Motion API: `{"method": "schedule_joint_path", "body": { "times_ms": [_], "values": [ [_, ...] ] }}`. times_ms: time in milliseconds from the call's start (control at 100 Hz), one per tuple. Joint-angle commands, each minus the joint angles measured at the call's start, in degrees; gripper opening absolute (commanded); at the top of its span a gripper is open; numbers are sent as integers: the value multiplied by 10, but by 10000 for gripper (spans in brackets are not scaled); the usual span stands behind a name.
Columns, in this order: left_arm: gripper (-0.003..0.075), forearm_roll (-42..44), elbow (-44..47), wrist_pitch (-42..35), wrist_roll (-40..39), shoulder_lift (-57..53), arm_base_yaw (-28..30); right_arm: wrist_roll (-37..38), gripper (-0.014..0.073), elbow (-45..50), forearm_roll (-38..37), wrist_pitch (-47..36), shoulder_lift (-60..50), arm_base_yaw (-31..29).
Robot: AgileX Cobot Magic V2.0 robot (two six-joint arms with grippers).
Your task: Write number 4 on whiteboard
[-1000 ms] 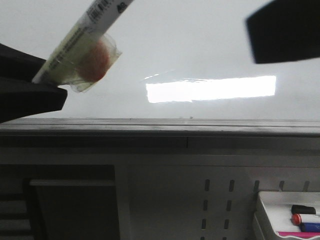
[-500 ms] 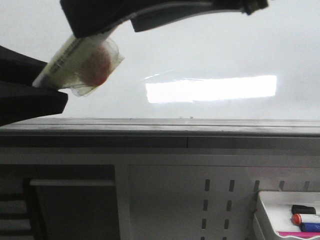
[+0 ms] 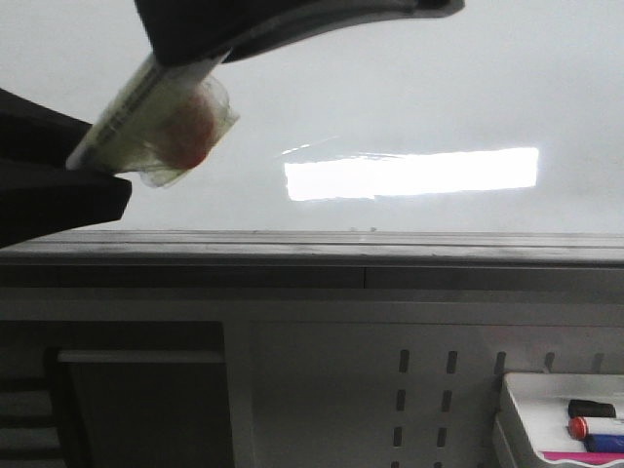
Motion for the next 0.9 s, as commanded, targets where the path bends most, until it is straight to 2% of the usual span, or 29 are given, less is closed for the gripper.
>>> {"method": "schedule_joint_path", "body": {
  "times_ms": [0, 50, 100, 160, 270, 490, 770, 890],
  "values": [
    [289, -76, -14, -23, -8, -12, -2, -7, -64, -18, -3, -25, -7, -7],
    [370, -125, -14, -17, -8, -21, -2, -7, -64, -18, 1, -25, -7, -16],
    [391, -179, -14, -5, -8, -30, -2, -7, -64, -20, 1, -25, -7, -26],
    [389, -230, -14, 15, -8, -40, -2, -7, -64, -28, 1, -25, -6, -44],
    [389, -250, -14, 46, -8, -59, -2, -7, -64, -51, -1, -25, 7, -78],
    [389, -339, -14, 55, -4, -68, -2, -7, -64, -130, -6, -16, 69, -127],
    [389, -342, -14, 55, -4, -68, -2, -7, -64, -236, -35, -8, 170, -170],
    [389, -342, -14, 55, -4, -68, -2, -7, -64, -252, -35, 0, 192, -182]
  ]
}}
